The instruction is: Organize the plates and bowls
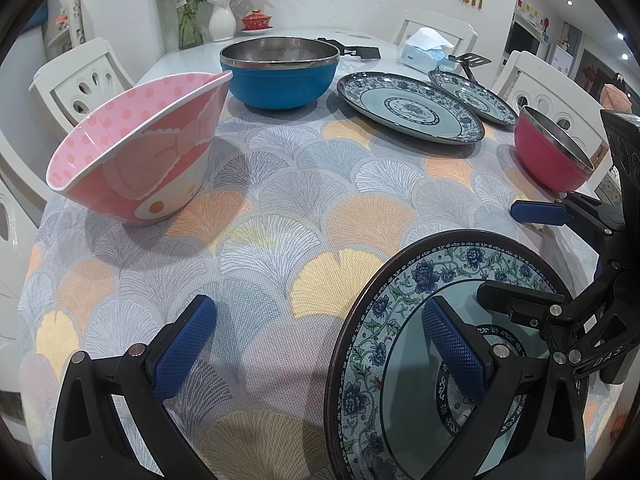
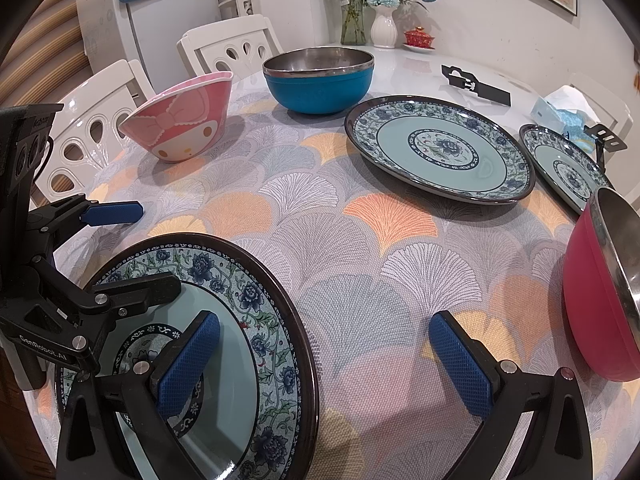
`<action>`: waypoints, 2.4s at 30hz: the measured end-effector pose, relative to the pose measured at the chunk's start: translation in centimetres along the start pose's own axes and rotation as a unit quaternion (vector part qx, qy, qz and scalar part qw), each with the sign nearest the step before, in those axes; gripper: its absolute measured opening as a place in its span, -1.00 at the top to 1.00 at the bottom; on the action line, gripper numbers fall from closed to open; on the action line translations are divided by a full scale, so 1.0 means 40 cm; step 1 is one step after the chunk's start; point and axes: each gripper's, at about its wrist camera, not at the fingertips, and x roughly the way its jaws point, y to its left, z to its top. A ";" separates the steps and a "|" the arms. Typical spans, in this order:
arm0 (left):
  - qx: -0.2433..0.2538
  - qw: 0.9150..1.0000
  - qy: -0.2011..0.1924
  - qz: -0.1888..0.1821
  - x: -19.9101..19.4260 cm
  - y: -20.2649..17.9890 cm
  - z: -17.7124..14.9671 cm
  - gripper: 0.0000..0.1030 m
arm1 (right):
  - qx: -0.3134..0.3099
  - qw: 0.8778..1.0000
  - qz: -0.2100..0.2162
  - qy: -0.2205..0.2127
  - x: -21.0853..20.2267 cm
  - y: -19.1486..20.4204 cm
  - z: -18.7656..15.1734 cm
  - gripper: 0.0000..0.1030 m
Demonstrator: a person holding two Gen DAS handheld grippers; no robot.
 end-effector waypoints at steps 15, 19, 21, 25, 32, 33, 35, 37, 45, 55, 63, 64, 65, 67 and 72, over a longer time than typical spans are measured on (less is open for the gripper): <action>0.001 1.000 0.000 0.001 0.001 -0.004 0.001 -1.00 | 0.000 1.000 0.000 0.000 0.000 0.002 0.001 -1.00; 0.000 1.000 0.000 0.000 0.000 -0.004 0.001 -1.00 | 0.000 1.000 0.000 0.000 0.000 0.000 0.000 -1.00; 0.000 1.000 0.000 0.000 0.001 -0.004 0.001 -1.00 | 0.000 1.000 0.000 0.000 0.000 0.002 0.001 -1.00; 0.000 1.000 0.000 0.000 0.001 -0.004 0.001 -1.00 | 0.000 1.000 0.000 0.000 0.000 0.000 0.000 -1.00; 0.000 1.000 0.000 0.000 0.001 -0.004 0.001 -1.00 | 0.000 1.000 0.001 0.000 0.000 0.000 0.000 -1.00; 0.000 1.000 0.000 -0.001 0.001 -0.003 0.000 -1.00 | 0.000 1.000 0.000 0.000 0.000 0.000 0.000 -1.00; 0.002 1.000 0.002 0.000 0.003 -0.007 0.004 -1.00 | 0.001 1.000 0.001 0.001 0.000 0.000 0.000 -1.00; 0.000 1.000 0.002 -0.008 0.007 -0.003 0.010 -1.00 | 0.009 1.000 0.000 0.007 -0.003 -0.005 0.002 -1.00; -0.001 0.998 0.059 -0.016 0.022 -0.007 0.036 -0.99 | 0.079 0.992 -0.034 0.092 -0.010 -0.014 0.014 -1.00; -0.041 0.998 0.040 0.027 -0.147 0.037 0.023 -0.99 | 0.135 0.989 -0.035 0.047 -0.206 0.008 0.028 -0.99; -0.157 0.984 0.065 -0.058 -0.190 0.087 -0.046 -0.91 | 0.152 0.985 -0.047 0.062 -0.244 0.004 -0.012 -0.99; -0.161 0.983 0.071 -0.055 -0.181 0.084 -0.052 -0.85 | 0.154 0.985 -0.046 0.067 -0.235 -0.001 -0.018 -0.99; -0.161 0.983 0.074 -0.055 -0.174 0.079 -0.053 -0.81 | 0.156 0.984 -0.046 0.072 -0.228 -0.003 -0.025 -0.95; -0.160 0.982 0.080 -0.057 -0.165 0.070 -0.058 -0.78 | 0.159 0.983 -0.042 0.079 -0.210 -0.006 -0.035 -0.86; -0.147 0.983 0.097 -0.059 -0.139 0.044 -0.063 -0.56 | 0.177 0.979 -0.024 0.098 -0.168 -0.012 -0.055 -0.61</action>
